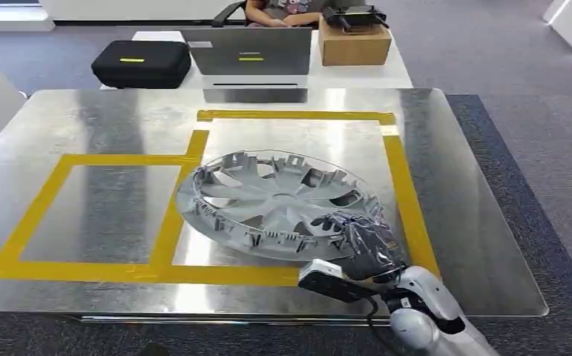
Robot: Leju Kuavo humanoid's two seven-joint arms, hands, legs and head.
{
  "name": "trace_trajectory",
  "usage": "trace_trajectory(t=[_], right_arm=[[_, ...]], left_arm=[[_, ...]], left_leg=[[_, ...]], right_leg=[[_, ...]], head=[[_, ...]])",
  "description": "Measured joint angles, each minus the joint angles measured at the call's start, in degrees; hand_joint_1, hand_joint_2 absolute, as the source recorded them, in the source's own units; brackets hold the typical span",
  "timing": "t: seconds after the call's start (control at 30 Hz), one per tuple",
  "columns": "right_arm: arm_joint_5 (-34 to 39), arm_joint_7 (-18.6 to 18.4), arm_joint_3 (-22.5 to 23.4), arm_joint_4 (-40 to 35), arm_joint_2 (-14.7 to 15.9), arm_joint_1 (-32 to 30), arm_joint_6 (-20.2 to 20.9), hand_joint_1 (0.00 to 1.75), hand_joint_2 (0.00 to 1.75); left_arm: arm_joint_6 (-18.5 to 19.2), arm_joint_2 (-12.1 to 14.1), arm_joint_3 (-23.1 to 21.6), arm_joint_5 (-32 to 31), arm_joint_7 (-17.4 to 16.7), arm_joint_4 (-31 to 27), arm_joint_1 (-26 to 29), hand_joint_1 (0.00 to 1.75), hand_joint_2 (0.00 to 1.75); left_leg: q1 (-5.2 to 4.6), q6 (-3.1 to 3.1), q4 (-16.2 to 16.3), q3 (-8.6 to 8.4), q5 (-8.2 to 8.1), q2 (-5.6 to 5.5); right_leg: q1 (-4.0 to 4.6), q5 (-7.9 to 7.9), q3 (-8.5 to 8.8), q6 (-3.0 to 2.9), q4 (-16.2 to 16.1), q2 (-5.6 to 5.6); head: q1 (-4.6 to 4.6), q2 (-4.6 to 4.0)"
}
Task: Take the parts from the cabinet and place them on the table.
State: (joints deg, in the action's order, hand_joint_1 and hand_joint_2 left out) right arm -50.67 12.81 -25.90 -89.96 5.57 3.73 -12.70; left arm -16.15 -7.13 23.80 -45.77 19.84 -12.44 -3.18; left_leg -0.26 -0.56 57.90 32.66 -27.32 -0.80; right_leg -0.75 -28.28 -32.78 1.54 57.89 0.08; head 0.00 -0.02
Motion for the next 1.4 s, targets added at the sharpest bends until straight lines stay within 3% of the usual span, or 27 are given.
trace_trajectory(t=[0.13,0.5,0.77,0.8,1.37,1.4], right_arm=[[-3.69,-1.79,-0.44,0.04,0.57,-0.03,-0.37,1.75,1.75],[-5.44,-2.62,-1.29,0.07,1.20,0.01,-0.24,1.75,1.75],[-10.92,-5.59,-4.22,3.30,1.25,2.34,1.42,1.75,1.75],[-11.30,-5.68,-4.72,3.91,1.25,2.69,1.42,0.00,0.00],[-11.78,-6.58,-8.00,7.76,1.25,4.19,0.72,0.00,0.00],[-11.78,-6.58,-8.06,7.80,1.25,4.23,0.63,0.00,0.00]], left_arm=[[-0.20,0.07,0.00,-0.94,-0.63,0.00,-0.07,0.00,1.75],[-0.28,0.17,0.00,-1.55,-1.27,0.00,-0.14,0.00,1.75],[0.07,0.15,-0.02,-3.52,-3.98,0.00,-0.75,0.00,1.75],[0.18,0.15,-0.02,-3.56,-4.22,0.00,-0.83,0.00,1.75],[-0.09,0.13,-0.02,-3.47,-3.43,0.00,-1.14,0.00,1.75],[-0.09,0.13,0.00,-3.50,-3.43,0.00,-1.15,0.00,0.00]], left_leg=[[0.00,0.00,0.00,0.00,0.00,0.00],[-0.01,-0.01,0.00,0.01,-0.01,0.00],[-0.01,-0.01,0.00,0.01,0.00,0.00],[-0.01,-0.01,0.00,0.00,0.00,0.00],[-0.01,-0.03,0.00,0.06,-0.02,-0.01],[-0.01,-0.03,0.00,0.06,-0.02,-0.01]], right_leg=[[0.00,0.00,0.01,0.00,0.00,0.00],[0.00,-0.01,0.00,0.01,0.00,0.00],[0.00,0.00,0.01,0.01,0.00,0.01],[0.00,0.00,0.01,0.00,0.00,0.01],[0.00,-0.02,-0.04,0.02,0.00,-0.01],[0.00,-0.02,-0.04,0.02,-0.01,-0.01]], head=[[0.02,0.00],[0.00,0.00],[0.02,0.00],[0.00,0.00],[0.00,0.00],[0.00,0.00]])
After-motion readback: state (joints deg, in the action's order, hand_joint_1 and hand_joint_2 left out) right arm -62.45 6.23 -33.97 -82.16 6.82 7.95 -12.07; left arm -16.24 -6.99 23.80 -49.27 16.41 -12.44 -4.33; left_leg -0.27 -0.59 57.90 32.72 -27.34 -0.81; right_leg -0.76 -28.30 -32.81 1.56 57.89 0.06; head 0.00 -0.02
